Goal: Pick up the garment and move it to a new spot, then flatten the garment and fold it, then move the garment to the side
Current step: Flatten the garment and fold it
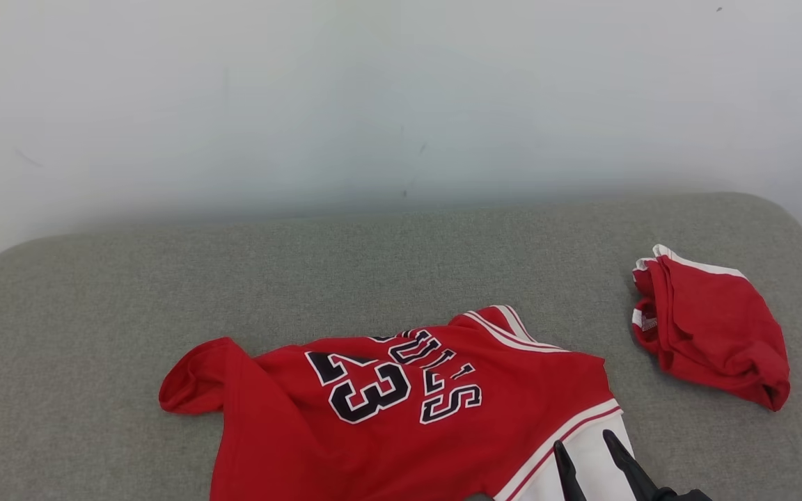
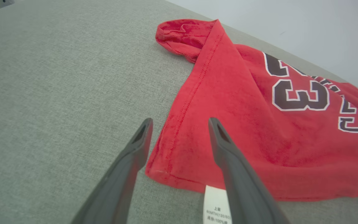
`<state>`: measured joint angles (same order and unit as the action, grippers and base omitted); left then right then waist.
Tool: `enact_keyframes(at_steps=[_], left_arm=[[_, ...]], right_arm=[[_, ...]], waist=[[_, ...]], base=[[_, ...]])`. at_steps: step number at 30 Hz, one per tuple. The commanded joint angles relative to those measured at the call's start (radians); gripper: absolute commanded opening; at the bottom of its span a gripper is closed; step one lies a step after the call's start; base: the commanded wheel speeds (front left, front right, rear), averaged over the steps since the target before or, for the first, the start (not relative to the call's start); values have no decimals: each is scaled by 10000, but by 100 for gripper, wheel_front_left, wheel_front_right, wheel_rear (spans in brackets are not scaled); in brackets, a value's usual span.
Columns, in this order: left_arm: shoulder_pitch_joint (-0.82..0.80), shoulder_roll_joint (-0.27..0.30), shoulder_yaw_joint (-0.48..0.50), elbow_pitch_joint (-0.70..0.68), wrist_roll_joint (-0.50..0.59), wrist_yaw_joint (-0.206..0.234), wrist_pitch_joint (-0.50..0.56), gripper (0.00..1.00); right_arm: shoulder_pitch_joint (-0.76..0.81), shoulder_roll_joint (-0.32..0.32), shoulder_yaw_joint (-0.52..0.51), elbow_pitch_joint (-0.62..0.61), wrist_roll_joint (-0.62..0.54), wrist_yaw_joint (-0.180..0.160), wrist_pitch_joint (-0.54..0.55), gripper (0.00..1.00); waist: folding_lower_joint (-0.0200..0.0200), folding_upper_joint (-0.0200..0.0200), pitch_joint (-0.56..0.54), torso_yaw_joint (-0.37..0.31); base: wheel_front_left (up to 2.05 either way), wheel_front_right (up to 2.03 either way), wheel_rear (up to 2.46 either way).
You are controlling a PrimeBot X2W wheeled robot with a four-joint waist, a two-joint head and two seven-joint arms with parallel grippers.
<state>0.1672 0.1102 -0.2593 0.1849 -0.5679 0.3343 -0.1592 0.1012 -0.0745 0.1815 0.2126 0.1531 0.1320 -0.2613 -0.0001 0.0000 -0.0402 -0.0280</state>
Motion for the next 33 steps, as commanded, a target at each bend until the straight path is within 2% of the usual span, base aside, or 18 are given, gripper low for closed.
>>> enact_keyframes(at_steps=[1, 5, 14, 16, 19, 23, 24, 26, 33], left_arm=[[272, -7, 114, -162, -77, 110, -205, 100], [562, 79, 372, -626, 45, 144, -660, 100], [511, 410, 234, -1360, 1359, -653, -1067, 100], [589, 287, 133, -1178, 1416, -800, -1061, 100], [590, 200, -159, -712, 1503, -949, -913, 100], [433, 165, -476, 19, 1659, -639, 11, 100], [357, 134, -560, 313, 1707, -390, 487, 100], [269, 109, -565, 596, 1785, -57, 950, 100], [-239, 93, -577, 1255, 2011, 729, 1806, 100]], right_arm=[[101, 39, -52, -20, -118, -22, -23, 100], [162, 90, -320, -1, -237, -22, -23, 100], [262, 136, -1107, 386, -78, -22, -23, 100], [271, 122, -1317, 868, 134, -22, -22, 100], [97, 4, -1651, 2466, 399, -22, 181, 100], [-449, -190, -1667, 4525, 601, -22, 65, 100], [-662, -257, -1617, 5272, 613, -22, 26, 100], [-879, -333, -1579, 5843, 539, -22, 30, 100], [-1171, -311, -1511, 5878, 329, -22, 9, 100]], waist=[[1, 0, -123, 101], [1, 0, -173, 104], [1, 0, -311, 93], [1, 0, -344, 62], [1, 0, -362, 21], [1, 0, -357, -55], [1, 0, -345, -88], [1, 0, -332, -103], [1, 0, -273, -179]], base=[[0, 0, 0], [0, 0, 0], [0, 0, 0], [0, 0, 0], [0, 0, 0], [0, 0, 0], [0, 0, 0], [0, 0, 0], [0, 0, 0]])
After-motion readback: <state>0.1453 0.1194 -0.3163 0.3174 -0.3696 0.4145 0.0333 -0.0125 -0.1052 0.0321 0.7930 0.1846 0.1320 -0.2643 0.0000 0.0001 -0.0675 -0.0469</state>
